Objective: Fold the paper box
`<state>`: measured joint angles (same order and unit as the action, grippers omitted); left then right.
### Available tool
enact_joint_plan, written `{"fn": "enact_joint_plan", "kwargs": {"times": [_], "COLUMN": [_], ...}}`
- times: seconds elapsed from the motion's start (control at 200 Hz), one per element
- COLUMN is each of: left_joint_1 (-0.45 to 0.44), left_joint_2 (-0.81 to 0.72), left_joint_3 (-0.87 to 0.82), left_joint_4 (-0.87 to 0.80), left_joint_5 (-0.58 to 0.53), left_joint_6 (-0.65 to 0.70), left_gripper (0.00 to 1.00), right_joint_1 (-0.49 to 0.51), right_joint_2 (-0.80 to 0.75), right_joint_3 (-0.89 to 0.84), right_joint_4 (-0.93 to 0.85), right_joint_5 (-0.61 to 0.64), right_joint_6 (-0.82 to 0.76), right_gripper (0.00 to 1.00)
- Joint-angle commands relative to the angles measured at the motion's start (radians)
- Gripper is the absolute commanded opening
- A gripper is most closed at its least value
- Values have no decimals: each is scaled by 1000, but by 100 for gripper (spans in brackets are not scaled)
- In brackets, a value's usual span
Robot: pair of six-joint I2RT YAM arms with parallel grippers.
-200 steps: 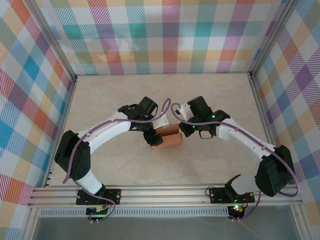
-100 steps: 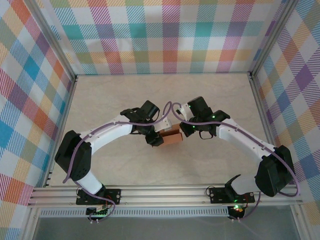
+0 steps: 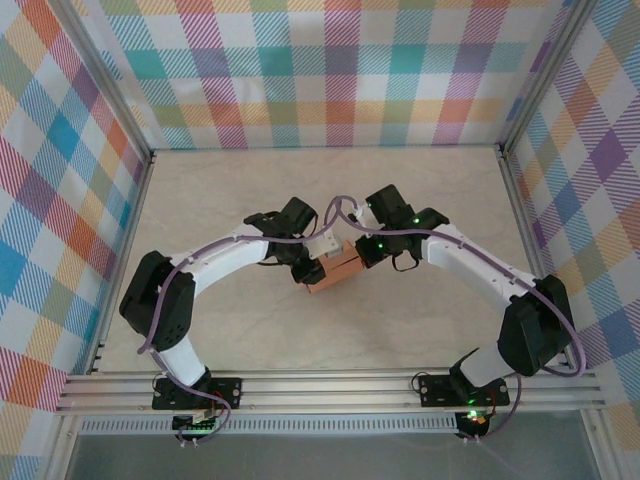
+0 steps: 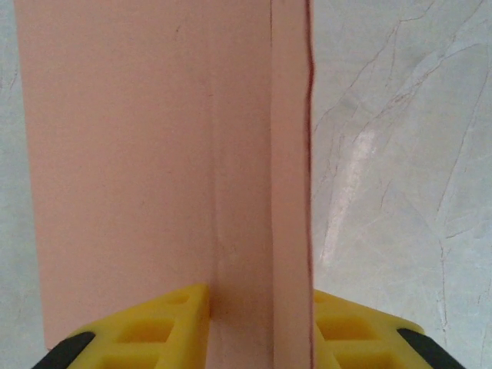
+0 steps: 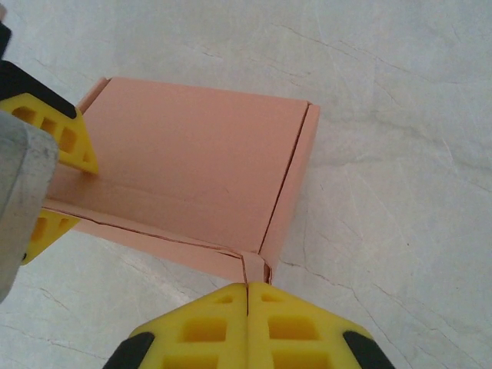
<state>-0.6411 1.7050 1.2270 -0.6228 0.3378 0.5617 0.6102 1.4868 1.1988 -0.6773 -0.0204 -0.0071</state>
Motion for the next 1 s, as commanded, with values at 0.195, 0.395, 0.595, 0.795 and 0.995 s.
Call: {"fn": "enact_joint_plan", "kwargs": {"times": [0.195,0.395,0.595,0.795,0.995], "left_joint_1": [10,-10,-14,27,134], "left_joint_2": [67,99,29,-102,-191], "left_joint_3": [-8,-35,-75,-93,-148], "left_joint_4": [14,33,91,152,311], "left_joint_5": [30,-14,6,142,153], "left_joint_6": [-12,-14,-35,-79,-289], "left_gripper": [30,35,61,83,98], "right_joint_1": [2,1,2,0,0], "right_joint_2": [18,8,17,15,22], "right_joint_3": [-124,-282,-329,-344,-343], "right_joint_4": [164,370,422,419,430], "right_joint_5": [37,74,100,114,100], "right_joint_6": [7,57,81,68,68], "right_gripper": [0,0,0,0,0]}}
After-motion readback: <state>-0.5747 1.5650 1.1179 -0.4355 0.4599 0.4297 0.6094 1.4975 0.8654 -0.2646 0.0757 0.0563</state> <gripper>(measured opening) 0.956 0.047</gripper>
